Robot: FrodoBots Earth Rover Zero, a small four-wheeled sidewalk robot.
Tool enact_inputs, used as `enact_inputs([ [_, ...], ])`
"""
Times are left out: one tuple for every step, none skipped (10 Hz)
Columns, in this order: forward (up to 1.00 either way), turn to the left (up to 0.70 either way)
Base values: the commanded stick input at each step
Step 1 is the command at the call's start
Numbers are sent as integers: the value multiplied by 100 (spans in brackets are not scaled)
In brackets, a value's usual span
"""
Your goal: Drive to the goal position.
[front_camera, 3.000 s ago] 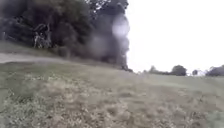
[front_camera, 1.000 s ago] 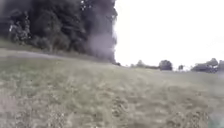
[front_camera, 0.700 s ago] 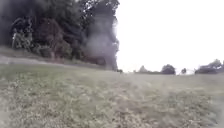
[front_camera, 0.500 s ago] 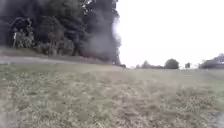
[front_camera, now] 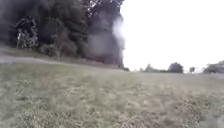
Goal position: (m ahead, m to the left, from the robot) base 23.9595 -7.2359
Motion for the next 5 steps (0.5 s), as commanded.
enact_inputs([
  [70, 0],
  [70, -6],
  [70, -11],
  [70, -30],
  [70, -34],
])
